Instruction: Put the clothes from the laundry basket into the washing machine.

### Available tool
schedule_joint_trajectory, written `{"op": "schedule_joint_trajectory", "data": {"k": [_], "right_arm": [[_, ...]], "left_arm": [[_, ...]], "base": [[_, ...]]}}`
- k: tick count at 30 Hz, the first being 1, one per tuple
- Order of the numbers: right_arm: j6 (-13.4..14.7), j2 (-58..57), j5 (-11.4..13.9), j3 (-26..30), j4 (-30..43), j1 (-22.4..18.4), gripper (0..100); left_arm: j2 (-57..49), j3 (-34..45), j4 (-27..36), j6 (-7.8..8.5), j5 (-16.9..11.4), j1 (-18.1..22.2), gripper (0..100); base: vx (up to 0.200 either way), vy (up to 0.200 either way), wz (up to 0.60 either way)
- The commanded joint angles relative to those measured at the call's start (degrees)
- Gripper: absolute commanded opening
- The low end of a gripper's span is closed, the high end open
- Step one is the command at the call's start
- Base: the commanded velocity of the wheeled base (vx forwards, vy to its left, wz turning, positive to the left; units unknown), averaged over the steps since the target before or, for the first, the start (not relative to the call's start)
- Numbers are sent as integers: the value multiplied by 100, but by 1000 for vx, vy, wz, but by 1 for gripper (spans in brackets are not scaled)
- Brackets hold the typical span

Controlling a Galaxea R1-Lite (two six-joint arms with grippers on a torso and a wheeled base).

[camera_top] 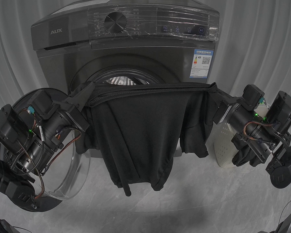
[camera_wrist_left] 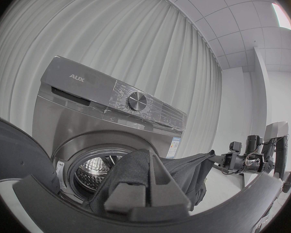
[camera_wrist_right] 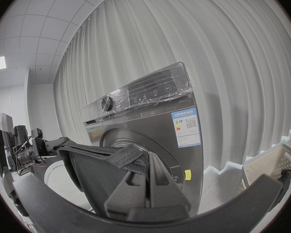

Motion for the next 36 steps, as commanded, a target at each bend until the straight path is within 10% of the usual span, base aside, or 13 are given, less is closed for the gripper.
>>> {"op": "schedule_joint_trajectory", "data": {"k": [1, 8, 9, 23, 36], "right_arm": [[-1, 14, -1, -3, -3, 1, 0], [-1, 23, 7, -56, -3, 63, 0], [-1, 31, 7, -65, -3, 63, 0], [-9, 761, -239, -952, 137, 344, 0], [-9, 998, -274, -1524, 374, 573, 0]], "left_arm": [[17, 11, -3, -2, 3, 1, 0], [52, 82, -3, -20, -15, 1, 0], [60, 82, -3, -28, -15, 10, 100], [421, 495, 50, -178, 91, -658, 100], [2073, -243, -12, 139, 56, -728, 100]], "base": [[0, 0, 0], [0, 0, 0], [0, 0, 0], [0, 0, 0], [0, 0, 0]]}}
